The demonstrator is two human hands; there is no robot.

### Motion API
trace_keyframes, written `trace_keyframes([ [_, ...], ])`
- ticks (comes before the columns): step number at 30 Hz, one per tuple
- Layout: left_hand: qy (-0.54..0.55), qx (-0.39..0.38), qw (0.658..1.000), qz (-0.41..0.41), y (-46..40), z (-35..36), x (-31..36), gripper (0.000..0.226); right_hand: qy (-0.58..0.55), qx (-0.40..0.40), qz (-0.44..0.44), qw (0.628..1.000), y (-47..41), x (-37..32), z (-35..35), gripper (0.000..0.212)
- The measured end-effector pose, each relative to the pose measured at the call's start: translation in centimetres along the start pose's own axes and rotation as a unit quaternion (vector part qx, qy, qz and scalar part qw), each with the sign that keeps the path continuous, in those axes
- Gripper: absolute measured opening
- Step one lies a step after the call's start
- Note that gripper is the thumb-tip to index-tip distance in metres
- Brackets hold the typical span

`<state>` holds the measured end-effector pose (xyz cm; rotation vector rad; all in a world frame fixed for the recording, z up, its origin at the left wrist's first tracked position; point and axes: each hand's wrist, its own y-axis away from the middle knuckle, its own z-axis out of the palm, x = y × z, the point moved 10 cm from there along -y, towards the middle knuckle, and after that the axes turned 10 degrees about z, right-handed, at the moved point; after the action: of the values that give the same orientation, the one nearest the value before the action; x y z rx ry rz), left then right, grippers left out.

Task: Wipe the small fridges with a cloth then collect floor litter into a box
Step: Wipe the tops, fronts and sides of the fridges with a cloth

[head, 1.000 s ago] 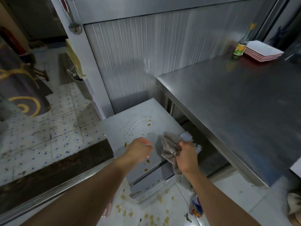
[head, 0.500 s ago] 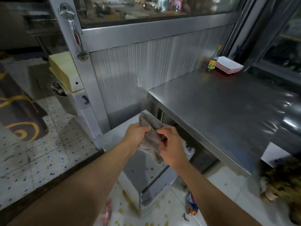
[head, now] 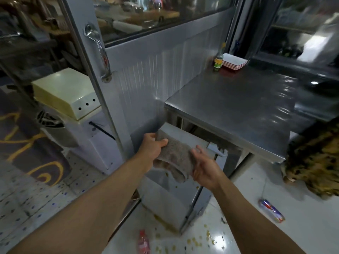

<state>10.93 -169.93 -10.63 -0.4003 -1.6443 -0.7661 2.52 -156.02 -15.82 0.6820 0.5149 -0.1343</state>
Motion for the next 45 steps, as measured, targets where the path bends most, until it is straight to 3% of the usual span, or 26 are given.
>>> trace_keyframes([
  [2, -0.03, -0.009, 0.999, -0.01, -0.2, -0.8, -1.2, 0.077, 0.066, 0.043, -0.023, 0.997, 0.1, -0.6, -1.3, 0.084],
  [4, -0.072, -0.077, 0.994, -0.018, -0.1, 0.1, -2.4, 0.082, 0.215, 0.085, -0.044, 0.972, 0.7, -1.2, -2.0, 0.086],
  [6, -0.199, -0.145, 0.969, 0.001, 0.1, 1.5, -3.8, 0.071, 0.44, 0.158, -0.078, 0.88, 0.9, -2.1, -2.6, 0.072],
  [8, -0.347, -0.154, 0.923, 0.058, -0.1, 2.5, -4.3, 0.05, 0.573, 0.235, -0.117, 0.776, 0.8, -2.9, -3.3, 0.045],
  [11, -0.394, -0.125, 0.905, 0.105, -1.1, 3.6, -4.5, 0.015, 0.612, 0.288, -0.153, 0.721, 0.2, -4.0, -4.6, 0.012],
  [12, -0.39, -0.123, 0.907, 0.102, -1.7, 3.9, -4.7, 0.014, 0.609, 0.283, -0.158, 0.724, -0.1, -4.4, -5.1, 0.015],
  [15, -0.343, -0.134, 0.928, 0.056, -3.4, 5.1, -6.0, 0.023, 0.524, 0.234, -0.138, 0.807, -0.8, -5.2, -7.1, 0.029],
  [16, -0.326, -0.129, 0.935, 0.049, -3.9, 5.5, -6.3, 0.023, 0.51, 0.229, -0.135, 0.818, -0.8, -5.6, -7.6, 0.033],
  [18, -0.313, -0.114, 0.941, 0.064, -5.2, 6.8, -6.4, 0.02, 0.514, 0.254, -0.159, 0.803, -0.7, -6.9, -8.5, 0.037],
  [21, -0.311, -0.108, 0.939, 0.099, -7.5, 10.0, -5.8, 0.024, 0.519, 0.32, -0.218, 0.762, -0.1, -9.3, -9.8, 0.027],
  [24, -0.277, -0.123, 0.948, 0.097, -9.7, 12.7, -5.5, 0.042, 0.525, 0.381, -0.239, 0.722, 0.3, -11.4, -11.3, 0.018],
  [29, -0.325, -0.156, 0.923, 0.138, -12.0, 14.4, -5.8, 0.049, 0.601, 0.507, -0.28, 0.551, 0.2, -13.8, -11.9, 0.033],
  [32, -0.332, -0.164, 0.92, 0.13, -13.3, 14.1, -7.1, 0.049, 0.705, 0.478, -0.227, 0.472, -3.2, -12.0, -11.8, 0.031],
  [34, -0.346, -0.175, 0.913, 0.13, -14.0, 13.7, -8.1, 0.047, 0.757, 0.417, -0.124, 0.487, -6.6, -9.0, -13.5, 0.045],
  [36, -0.362, -0.178, 0.906, 0.132, -14.8, 13.1, -8.8, 0.048, 0.726, 0.422, -0.123, 0.529, -7.4, -8.0, -13.8, 0.049],
  [38, -0.363, -0.186, 0.903, 0.136, -15.9, 12.5, -9.2, 0.049, 0.698, 0.46, -0.186, 0.517, -7.4, -8.9, -13.3, 0.048],
  [42, -0.385, -0.207, 0.884, 0.167, -18.1, 11.1, -9.7, 0.05, 0.777, 0.384, -0.104, 0.487, -11.4, -7.5, -15.3, 0.067],
  [45, -0.416, -0.205, 0.865, 0.19, -19.8, 9.7, -10.0, 0.052, 0.753, 0.413, -0.096, 0.504, -12.2, -6.9, -16.7, 0.065],
])
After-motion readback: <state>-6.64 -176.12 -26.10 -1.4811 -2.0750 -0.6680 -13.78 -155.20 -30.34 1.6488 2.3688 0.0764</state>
